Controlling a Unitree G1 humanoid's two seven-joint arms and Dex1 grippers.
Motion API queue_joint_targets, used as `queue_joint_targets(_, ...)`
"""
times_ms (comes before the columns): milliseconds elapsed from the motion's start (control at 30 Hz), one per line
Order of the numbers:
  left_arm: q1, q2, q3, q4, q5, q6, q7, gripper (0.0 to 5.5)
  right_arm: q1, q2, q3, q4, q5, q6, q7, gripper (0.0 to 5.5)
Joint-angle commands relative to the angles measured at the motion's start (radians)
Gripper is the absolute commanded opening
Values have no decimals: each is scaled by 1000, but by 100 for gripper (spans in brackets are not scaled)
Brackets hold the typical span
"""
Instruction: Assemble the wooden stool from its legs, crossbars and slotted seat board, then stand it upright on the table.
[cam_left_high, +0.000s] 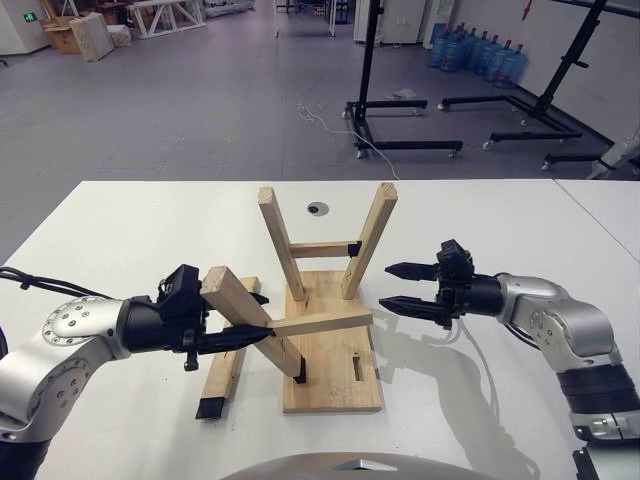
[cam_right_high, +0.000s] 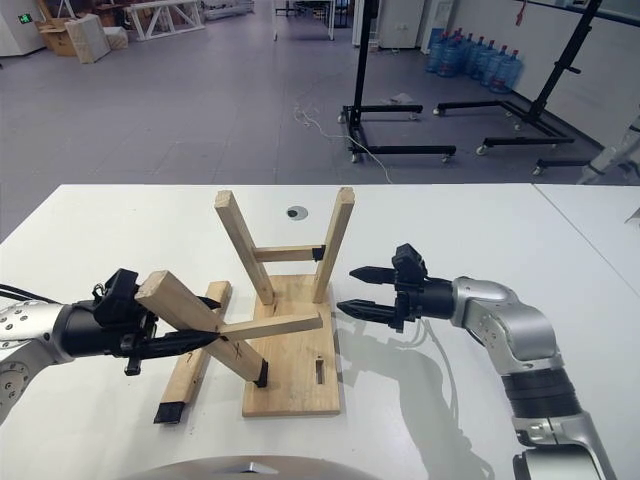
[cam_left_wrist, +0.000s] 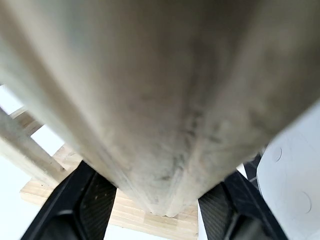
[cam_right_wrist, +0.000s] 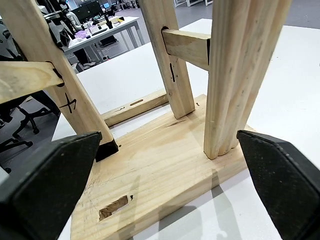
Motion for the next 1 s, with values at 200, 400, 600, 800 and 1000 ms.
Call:
queue_joint_targets(200,88,143,-164,-106,272,8,91,206,31,-2,-3,-58,17,30,-20,497)
queue_joint_targets(400,137,176,-234,-107,333,8,158,204,35,-9,-7,-57,26,42,-20,497)
queue_joint_targets(600,106,145,-153,-108,254,19,188,282,35,-5,-5,-54,25,39,-29,497)
queue_joint_targets(800,146,134,-21,-144,164,24,153,361,40,6,-9,-47,21,29,-40,497)
queue_joint_targets(1000,292,71,29,-57,314,73,318,414,64,15,-22,-46,12,10,-64,497)
